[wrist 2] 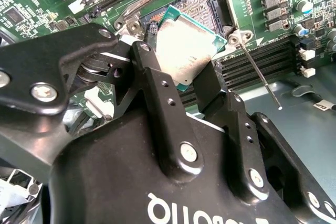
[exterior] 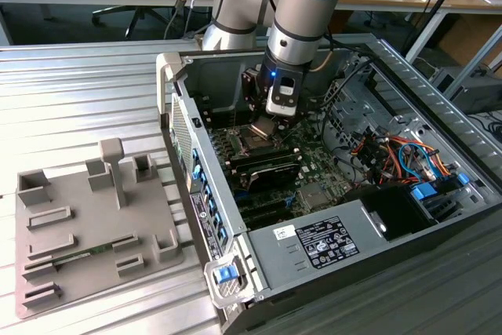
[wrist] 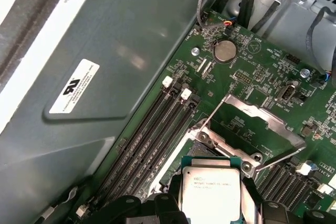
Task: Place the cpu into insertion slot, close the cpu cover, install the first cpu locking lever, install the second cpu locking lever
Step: 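Place the cpu into insertion slot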
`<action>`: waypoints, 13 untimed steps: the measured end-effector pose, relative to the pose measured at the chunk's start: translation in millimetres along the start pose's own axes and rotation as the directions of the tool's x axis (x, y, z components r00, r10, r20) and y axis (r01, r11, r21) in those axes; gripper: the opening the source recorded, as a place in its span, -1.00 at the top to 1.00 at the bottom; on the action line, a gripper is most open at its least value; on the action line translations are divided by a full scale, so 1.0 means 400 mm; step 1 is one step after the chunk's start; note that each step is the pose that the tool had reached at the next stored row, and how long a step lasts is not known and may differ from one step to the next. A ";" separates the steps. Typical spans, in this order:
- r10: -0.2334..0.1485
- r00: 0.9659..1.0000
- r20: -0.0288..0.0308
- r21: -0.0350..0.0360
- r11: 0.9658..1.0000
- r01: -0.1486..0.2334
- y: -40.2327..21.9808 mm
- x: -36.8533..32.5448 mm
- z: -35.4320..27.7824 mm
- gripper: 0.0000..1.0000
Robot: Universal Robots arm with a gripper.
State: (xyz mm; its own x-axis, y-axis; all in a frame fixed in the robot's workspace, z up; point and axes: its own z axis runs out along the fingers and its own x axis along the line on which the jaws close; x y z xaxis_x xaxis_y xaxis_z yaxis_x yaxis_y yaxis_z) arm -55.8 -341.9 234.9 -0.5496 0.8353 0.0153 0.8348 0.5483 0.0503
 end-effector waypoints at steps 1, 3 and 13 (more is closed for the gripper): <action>0.004 1.000 0.000 0.000 1.000 -0.004 0.000 0.000 0.000 -0.06; 0.011 1.000 0.001 0.000 1.000 -0.011 0.000 0.000 0.000 -0.06; 0.034 0.999 0.002 0.000 0.999 -0.034 0.000 0.000 0.000 -0.06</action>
State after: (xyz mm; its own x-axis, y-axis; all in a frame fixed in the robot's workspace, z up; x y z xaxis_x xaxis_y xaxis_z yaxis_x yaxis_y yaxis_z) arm -55.8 -341.9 234.8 -0.5210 0.8534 0.0152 0.8529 0.5197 0.0502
